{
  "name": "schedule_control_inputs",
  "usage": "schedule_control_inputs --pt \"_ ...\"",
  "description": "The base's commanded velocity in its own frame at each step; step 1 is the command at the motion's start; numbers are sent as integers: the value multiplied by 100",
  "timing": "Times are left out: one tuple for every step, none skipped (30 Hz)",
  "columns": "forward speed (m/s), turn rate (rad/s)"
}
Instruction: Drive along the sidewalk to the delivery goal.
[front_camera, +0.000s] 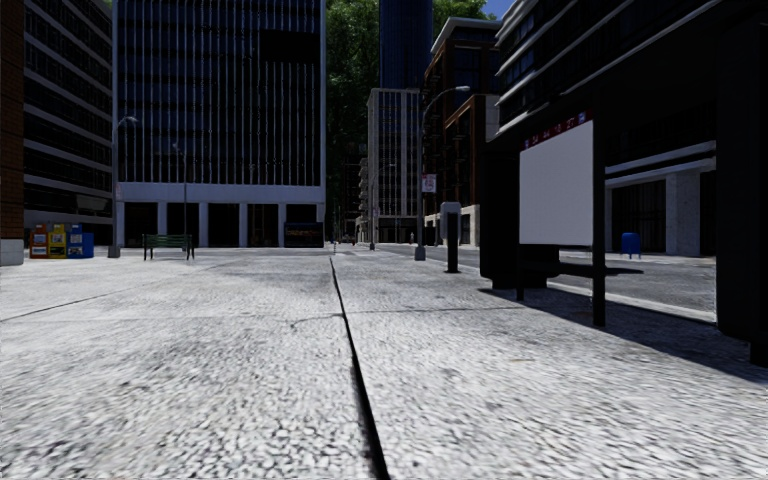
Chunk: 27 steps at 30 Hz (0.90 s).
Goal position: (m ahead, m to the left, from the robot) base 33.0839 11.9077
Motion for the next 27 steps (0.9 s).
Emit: schedule_control_inputs --pt "200 0" --pt "200 0" --pt "200 0" --pt "200 0" --pt "200 0" --pt "200 0" --pt "200 0" --pt "200 0" --pt "200 0" --pt "200 0" --pt "200 0" --pt "200 0" --pt "200 0" --pt "200 0" --pt "200 0" --pt "200 0" --pt "200 0" --pt "200 0" --pt "200 0" --pt "200 0" --pt "200 0" --pt "200 0" --pt "200 0" --pt "200 0" --pt "200 0" --pt "200 0" --pt "200 0"
